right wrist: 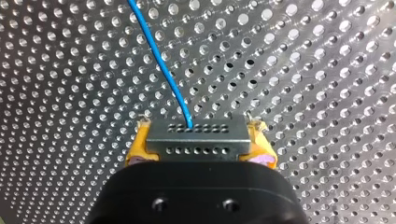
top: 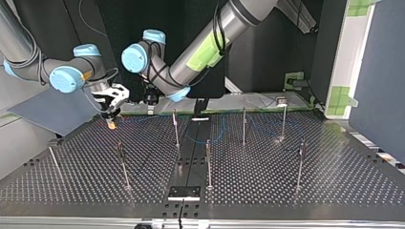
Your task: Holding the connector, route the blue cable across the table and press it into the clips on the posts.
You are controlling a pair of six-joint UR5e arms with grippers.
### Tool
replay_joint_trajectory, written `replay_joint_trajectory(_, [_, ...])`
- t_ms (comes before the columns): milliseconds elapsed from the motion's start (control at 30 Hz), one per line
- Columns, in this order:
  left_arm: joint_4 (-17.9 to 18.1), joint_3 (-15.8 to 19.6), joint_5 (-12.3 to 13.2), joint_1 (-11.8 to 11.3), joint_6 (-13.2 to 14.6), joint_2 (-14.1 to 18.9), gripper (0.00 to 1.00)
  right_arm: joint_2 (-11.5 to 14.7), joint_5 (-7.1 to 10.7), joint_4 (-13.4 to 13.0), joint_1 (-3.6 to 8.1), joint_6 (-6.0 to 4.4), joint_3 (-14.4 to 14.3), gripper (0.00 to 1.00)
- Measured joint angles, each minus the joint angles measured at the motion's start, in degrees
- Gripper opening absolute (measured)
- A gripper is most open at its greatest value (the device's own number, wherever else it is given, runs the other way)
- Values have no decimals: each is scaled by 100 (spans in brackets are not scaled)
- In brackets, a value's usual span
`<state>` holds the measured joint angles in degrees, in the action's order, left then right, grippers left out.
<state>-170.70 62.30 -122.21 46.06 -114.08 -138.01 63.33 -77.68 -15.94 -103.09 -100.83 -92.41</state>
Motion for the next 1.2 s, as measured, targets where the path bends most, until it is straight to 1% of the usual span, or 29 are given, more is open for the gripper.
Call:
replay_joint_trajectory(133, [19,-186,-19,-51,-5,-66,100,-1,5,-1,-7,0,-1,0])
replay_joint_trajectory(267, [54,-366,33,-126,-8,-211,100,-1,6,-7,-12,15,-1,0])
replay_joint_trajectory(400, [-66,-574,56,-175,-8,-410,100,-3,22,-8,-15,23,-1,0])
replay_joint_trajectory(500, [-185,-750,54,-194,-11,-585,100,-2,71,-12,-15,23,-1,0])
replay_joint_trajectory(667, [-217,-1033,59,-232,-16,-841,100,-1,108,-22,-15,26,-1,0])
replay_joint_trajectory(933, [-355,-1445,56,-249,-18,-913,100,-1,172,-33,12,34,1,0])
replay_joint_trajectory(967, [-367,-1481,52,-244,-19,-913,96,-1,176,-35,14,34,1,0])
replay_joint_trajectory(1000, [-389,-1522,34,-236,-21,-913,96,-1,178,-35,17,34,1,0])
replay_joint_trajectory(1033, [-404,-1544,14,-230,-21,-913,83,-1,179,-36,19,33,0,0])
replay_joint_trajectory(1100, [-432,-1573,-50,-219,-16,-914,83,-1,181,-36,20,30,1,0])
replay_joint_trajectory(1133, [-442,-1579,-75,-216,-12,-914,46,-1,184,-35,20,28,1,0])
replay_joint_trajectory(1167, [-452,-1583,-92,-214,-7,-915,32,-1,186,-35,20,25,1,0])
replay_joint_trajectory(1200, [-467,-1584,-108,-213,3,-915,32,-1,187,-35,20,23,0,0])
